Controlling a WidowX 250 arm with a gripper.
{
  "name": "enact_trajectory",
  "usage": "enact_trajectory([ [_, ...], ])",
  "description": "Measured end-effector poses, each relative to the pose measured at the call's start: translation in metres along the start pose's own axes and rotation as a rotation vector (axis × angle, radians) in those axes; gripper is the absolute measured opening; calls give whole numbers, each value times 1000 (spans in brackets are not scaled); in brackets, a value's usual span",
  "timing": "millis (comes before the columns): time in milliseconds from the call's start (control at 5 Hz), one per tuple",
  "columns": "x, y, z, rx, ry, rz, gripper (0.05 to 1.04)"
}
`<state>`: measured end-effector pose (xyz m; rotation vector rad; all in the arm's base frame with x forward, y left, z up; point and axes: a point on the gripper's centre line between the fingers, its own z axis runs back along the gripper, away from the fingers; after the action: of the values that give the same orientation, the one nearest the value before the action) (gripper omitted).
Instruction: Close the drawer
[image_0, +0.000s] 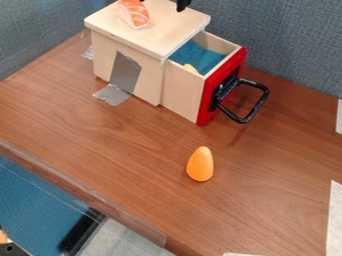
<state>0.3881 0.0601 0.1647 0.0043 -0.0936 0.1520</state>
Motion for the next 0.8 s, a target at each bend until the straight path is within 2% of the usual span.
enact_trajectory([
  [200, -2, 0, -14, -3, 37, 2, 1001],
  [400, -8, -19, -24, -21, 63, -52, 1001],
  [800, -35, -69, -23, -2, 30, -182, 1001],
])
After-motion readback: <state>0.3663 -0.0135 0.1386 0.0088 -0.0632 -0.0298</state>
